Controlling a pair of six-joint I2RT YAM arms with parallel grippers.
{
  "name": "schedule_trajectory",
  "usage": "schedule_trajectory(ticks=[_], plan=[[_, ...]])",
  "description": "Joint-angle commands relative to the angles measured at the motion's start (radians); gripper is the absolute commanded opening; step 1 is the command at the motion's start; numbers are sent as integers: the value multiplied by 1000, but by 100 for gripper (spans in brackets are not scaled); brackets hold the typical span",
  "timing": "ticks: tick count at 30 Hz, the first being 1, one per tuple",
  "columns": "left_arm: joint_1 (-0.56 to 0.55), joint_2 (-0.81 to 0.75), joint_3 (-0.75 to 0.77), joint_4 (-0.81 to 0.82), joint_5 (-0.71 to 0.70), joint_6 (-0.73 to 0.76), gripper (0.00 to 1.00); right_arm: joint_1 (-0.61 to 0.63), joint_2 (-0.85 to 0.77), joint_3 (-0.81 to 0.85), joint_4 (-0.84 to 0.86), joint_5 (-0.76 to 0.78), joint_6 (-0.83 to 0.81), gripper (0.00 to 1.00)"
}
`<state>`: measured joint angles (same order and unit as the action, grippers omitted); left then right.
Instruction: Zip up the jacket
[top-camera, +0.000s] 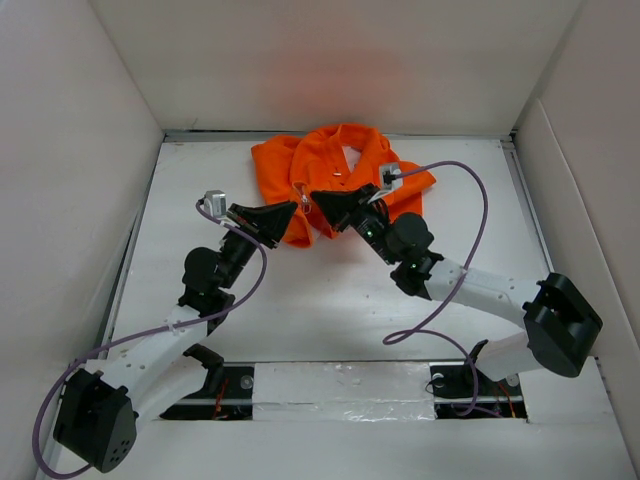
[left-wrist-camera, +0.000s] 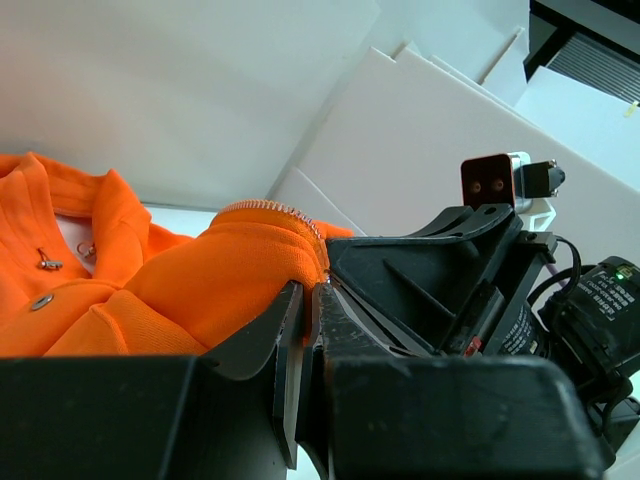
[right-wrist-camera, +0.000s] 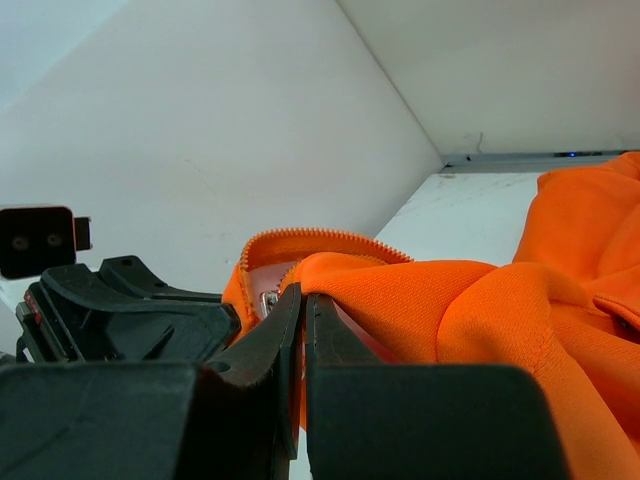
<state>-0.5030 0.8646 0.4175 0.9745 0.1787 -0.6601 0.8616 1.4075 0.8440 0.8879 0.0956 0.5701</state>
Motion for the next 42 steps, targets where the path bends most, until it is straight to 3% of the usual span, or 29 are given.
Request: schedule_trajectory(ticks=[1,42], plan=[[-2,-26,17,84,1,-3,0,14,-47,10,63,18,-33,0],[-2,5,20,82,16,-7,0,24,-41,9,94,10,-50,0]])
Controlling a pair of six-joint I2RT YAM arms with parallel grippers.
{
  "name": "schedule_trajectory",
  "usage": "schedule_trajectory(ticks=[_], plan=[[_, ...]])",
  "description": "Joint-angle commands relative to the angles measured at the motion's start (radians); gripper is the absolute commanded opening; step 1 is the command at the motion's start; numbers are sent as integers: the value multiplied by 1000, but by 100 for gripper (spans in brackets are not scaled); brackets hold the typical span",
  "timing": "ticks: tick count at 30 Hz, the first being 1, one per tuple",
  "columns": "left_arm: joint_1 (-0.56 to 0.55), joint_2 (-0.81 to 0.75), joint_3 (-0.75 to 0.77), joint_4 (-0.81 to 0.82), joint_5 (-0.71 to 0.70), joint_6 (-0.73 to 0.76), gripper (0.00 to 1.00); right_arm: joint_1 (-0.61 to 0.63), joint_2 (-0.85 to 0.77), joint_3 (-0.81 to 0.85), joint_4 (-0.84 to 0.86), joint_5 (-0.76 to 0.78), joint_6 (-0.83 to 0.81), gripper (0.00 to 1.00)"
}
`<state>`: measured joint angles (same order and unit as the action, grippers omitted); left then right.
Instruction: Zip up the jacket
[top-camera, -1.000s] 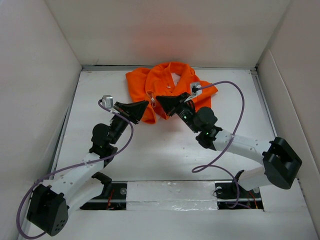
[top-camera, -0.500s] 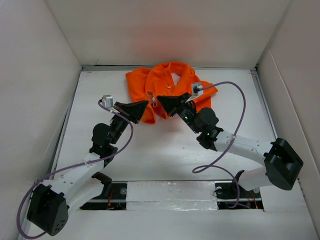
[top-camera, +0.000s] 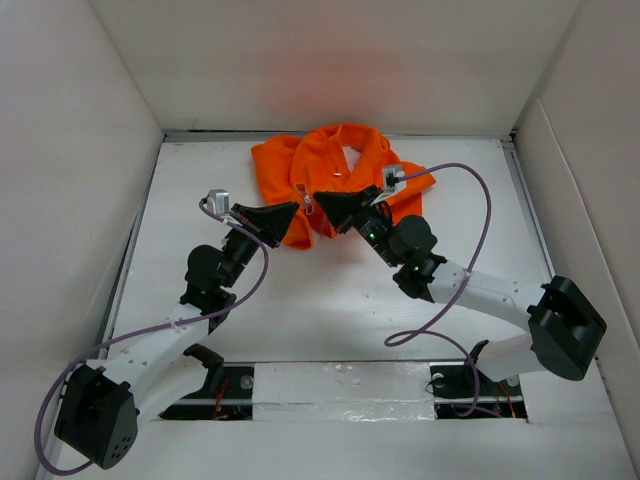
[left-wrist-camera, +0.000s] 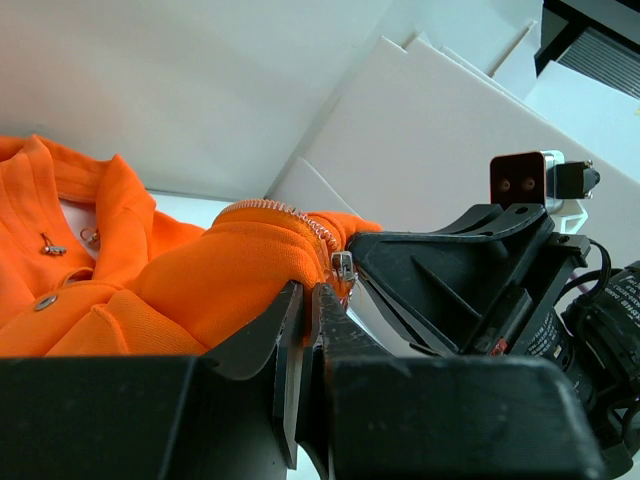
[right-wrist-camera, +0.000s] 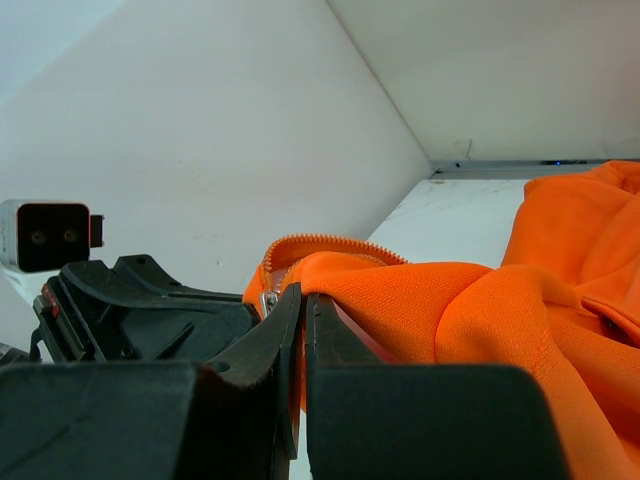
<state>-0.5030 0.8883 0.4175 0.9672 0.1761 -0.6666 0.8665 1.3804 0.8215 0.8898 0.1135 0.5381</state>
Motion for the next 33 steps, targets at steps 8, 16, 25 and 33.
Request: schedule_trajectory(ticks=[8,16,25,33], plan=[[-2,-34,14,93,11,4,0,19,-20,24,84,-2,-20,0],[-2,-45,7,93,0,5,0,19,-27,15,86,12,-23,0],[-2,-26,14,96,20,2,0,19,-26,25,77,9,-29,0],[-2,-20,14,96,34,1,0,19,-26,33,74,9,-33,0]])
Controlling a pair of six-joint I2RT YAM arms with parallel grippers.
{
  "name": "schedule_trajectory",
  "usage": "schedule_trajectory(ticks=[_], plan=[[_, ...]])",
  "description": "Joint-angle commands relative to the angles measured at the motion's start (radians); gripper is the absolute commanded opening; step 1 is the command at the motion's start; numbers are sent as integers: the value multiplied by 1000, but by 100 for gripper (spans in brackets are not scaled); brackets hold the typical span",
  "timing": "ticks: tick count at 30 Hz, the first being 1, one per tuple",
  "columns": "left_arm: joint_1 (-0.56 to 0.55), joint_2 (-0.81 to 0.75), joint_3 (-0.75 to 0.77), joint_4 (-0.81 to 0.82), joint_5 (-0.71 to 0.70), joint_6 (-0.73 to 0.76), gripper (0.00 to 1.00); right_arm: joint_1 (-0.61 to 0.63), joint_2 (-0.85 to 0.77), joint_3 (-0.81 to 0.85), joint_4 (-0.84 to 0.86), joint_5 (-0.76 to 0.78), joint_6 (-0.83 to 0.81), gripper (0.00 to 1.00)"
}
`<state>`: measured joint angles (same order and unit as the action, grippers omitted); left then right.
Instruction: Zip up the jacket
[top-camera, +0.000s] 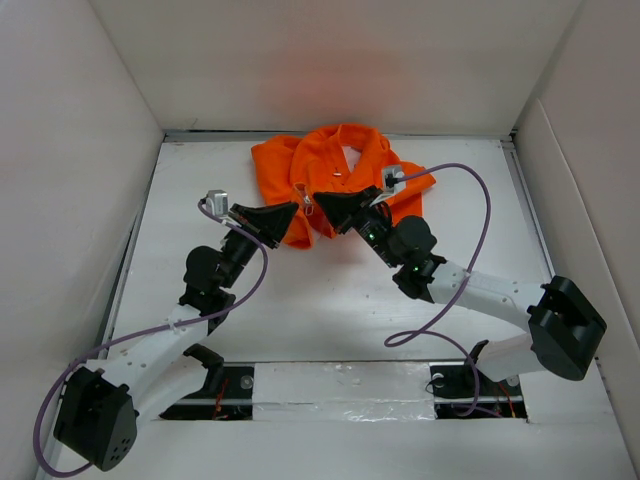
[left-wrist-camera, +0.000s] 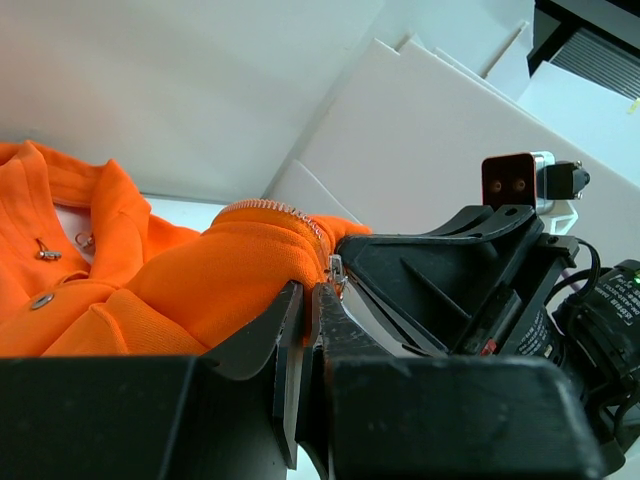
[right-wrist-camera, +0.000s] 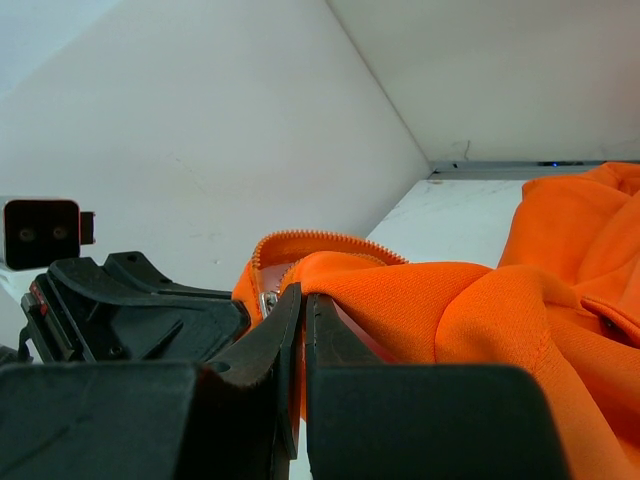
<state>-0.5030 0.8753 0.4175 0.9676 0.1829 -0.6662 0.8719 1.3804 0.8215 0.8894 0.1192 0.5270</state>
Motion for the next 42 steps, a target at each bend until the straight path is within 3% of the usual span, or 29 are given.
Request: schedule_trajectory(ticks=[1,23,30,42], plan=[[-2,-6,14,95,32,-1,0,13,-27,34,74,7,-22,0],[-2,-10,35,54,67,19,0,22,-26,77,22,16,-67,0],[-2,-30,67,-48,115,30,0,32,-27,126,-84,2,-101,0],[-2,-75,107,-236,78,1,0,72,-60,128,-173,-7,-130,0]])
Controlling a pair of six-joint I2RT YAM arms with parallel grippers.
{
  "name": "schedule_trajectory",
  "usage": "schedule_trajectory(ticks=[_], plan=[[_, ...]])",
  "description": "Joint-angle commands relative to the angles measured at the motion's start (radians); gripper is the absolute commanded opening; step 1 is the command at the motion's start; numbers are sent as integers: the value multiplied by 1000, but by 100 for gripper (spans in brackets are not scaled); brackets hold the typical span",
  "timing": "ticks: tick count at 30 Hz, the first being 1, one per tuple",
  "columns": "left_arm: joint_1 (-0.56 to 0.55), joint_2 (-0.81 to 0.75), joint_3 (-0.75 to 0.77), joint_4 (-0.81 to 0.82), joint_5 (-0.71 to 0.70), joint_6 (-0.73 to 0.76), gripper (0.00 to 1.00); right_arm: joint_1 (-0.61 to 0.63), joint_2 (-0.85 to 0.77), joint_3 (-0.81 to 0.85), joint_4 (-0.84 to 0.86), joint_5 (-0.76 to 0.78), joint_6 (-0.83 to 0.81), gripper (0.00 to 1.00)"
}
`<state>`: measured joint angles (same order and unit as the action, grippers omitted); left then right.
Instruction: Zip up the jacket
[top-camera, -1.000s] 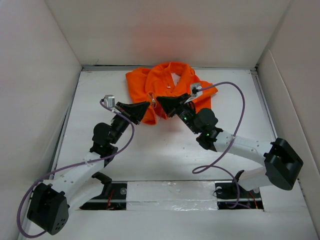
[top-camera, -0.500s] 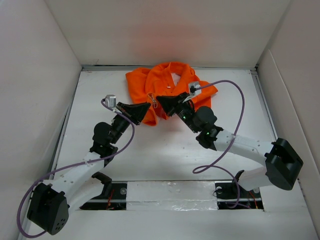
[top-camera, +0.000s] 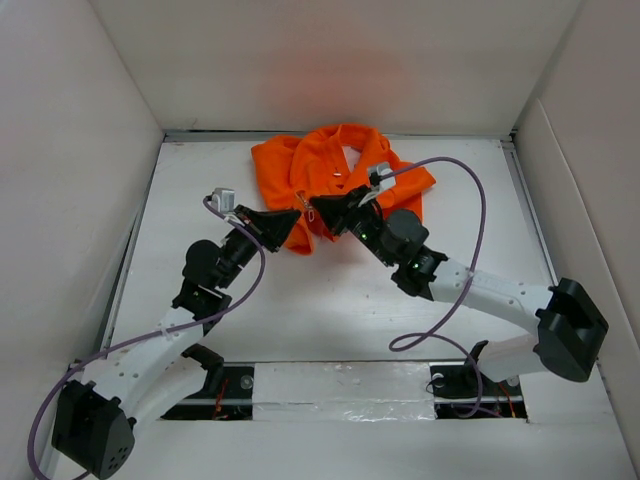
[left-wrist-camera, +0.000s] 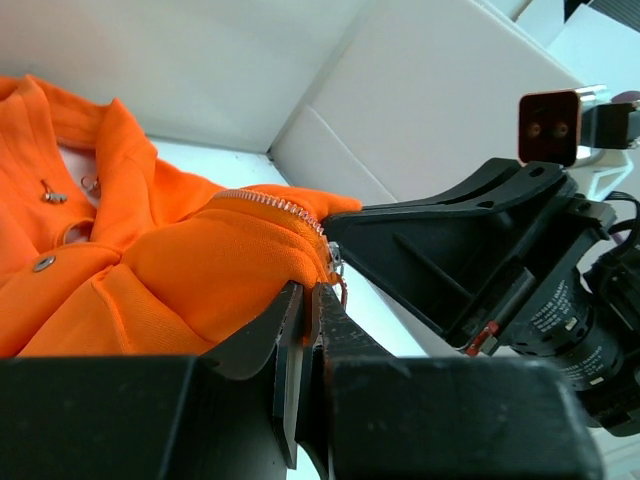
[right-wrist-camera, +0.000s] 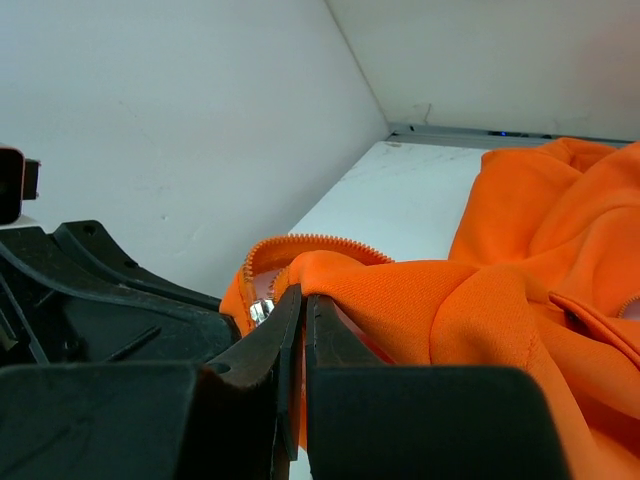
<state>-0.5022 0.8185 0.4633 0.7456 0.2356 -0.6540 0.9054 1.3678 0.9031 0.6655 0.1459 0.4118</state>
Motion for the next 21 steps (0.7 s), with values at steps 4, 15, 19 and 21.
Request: schedule_trajectory(ticks=[4,15,19,21], plan=[[-2,-39,57,-51,-4,-22,0,75,-70,19,54,20,-30,0],[-2,-59,49,-63,11,-36,0,116,-52,49,19,106,-87,0],[-2,-71,48,-54,33,-26,0,116,-33,86,-7,106,-94,0],[-2,-71,41,-43,56,-26,0,116,-27,103,-23,106,-94,0]])
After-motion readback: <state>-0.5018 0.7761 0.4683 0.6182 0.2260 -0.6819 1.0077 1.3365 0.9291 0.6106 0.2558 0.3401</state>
